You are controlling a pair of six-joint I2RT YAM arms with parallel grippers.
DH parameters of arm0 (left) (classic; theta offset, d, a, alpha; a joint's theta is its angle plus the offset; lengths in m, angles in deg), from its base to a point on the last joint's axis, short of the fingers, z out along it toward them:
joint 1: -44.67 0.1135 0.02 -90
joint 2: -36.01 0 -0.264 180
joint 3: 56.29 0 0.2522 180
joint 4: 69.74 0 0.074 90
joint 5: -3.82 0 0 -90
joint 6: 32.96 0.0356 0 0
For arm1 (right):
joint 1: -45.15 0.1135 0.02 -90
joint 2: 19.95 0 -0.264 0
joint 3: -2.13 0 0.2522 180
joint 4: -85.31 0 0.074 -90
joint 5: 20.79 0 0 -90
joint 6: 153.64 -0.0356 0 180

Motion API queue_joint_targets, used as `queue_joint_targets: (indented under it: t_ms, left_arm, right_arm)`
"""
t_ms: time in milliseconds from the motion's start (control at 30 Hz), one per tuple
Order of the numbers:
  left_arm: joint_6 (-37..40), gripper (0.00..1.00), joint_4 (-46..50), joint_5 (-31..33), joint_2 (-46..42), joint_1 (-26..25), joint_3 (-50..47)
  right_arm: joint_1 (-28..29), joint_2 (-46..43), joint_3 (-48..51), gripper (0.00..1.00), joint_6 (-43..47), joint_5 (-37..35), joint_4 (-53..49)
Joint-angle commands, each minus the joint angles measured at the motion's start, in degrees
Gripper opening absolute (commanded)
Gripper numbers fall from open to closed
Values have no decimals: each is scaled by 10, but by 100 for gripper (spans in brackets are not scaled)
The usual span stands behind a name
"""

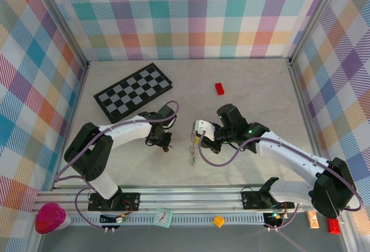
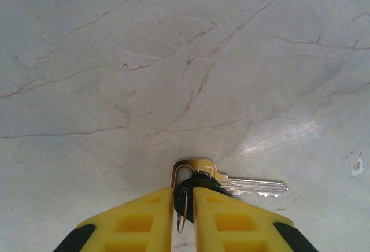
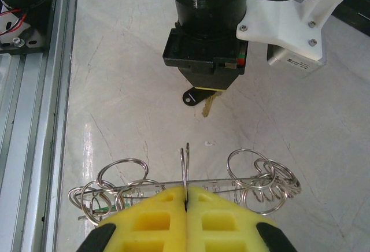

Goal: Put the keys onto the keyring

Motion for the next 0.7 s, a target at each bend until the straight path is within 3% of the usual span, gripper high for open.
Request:
queue_joint_targets:
  t_ms: [0, 367, 667]
  left_arm:
    - [4, 14, 21, -5, 5, 5, 11]
    - [4, 13, 31, -3, 19, 6, 18]
    - [4, 5, 28, 7, -8, 6, 12]
  right_arm:
    - [3, -5, -20, 0, 10, 11, 1]
    - [2, -8, -19, 0, 11, 10, 1]
    - [2, -8, -22, 0, 11, 10, -3]
